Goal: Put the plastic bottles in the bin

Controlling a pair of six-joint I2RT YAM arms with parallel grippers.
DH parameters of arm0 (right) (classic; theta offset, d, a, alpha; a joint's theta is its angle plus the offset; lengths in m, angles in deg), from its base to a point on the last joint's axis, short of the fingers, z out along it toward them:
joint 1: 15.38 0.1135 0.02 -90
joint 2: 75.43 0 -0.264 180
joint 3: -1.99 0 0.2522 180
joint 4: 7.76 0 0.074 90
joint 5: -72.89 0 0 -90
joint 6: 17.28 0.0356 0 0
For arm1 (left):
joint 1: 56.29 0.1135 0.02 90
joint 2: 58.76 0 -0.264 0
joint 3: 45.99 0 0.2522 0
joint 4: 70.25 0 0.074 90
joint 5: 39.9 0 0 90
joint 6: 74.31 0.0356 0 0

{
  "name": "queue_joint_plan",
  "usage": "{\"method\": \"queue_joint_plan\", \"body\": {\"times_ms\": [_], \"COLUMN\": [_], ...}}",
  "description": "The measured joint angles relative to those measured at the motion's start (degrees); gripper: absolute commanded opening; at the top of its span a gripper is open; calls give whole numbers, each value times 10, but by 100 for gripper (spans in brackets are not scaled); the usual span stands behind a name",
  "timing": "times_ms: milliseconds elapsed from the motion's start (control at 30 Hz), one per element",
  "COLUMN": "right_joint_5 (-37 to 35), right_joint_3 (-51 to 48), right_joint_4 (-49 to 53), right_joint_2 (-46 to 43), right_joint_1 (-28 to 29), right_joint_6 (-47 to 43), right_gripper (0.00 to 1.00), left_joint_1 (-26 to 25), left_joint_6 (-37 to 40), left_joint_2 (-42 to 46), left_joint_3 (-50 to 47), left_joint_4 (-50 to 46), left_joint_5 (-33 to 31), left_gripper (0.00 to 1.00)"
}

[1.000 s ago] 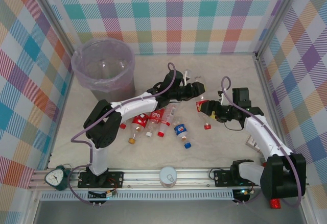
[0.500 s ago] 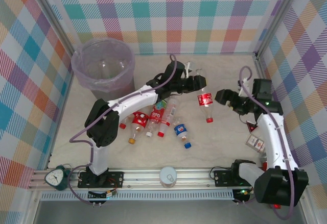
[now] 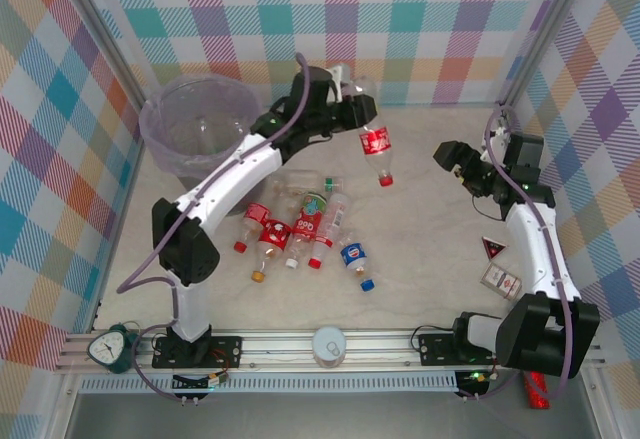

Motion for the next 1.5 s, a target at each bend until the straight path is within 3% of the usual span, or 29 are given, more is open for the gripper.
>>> {"method": "queue_joint_plan", "body": {"times_ms": [233, 533, 767, 967, 1333, 1500], "right_joint_5": [20, 37, 38, 37, 33, 29], "right_joint_3": [0, 3, 18, 18, 31, 31], "right_joint_4": [-15, -20, -12, -10, -5, -3], "right_joint_2": [6, 27, 27, 27, 40, 42], "right_joint_1": [0, 6, 9, 24, 33, 40], "right_joint_6": [0, -4, -6, -6, -7, -6], "right_gripper": [94, 94, 94, 94, 94, 95], "left_joint_1": [77, 251, 360, 374, 374, 369], "left_joint_6": [11, 46, 113, 184, 256, 275], "left_joint_2": [72, 178, 186, 149, 147, 147], "left_joint_3": [5, 35, 101, 126, -69, -101], "left_joint_4": [-35, -92, -176, -232, -215, -203], "left_joint_5": [-26, -84, -127, -178, -220, -229], "left_gripper": [27, 13, 4, 0, 0, 0]}}
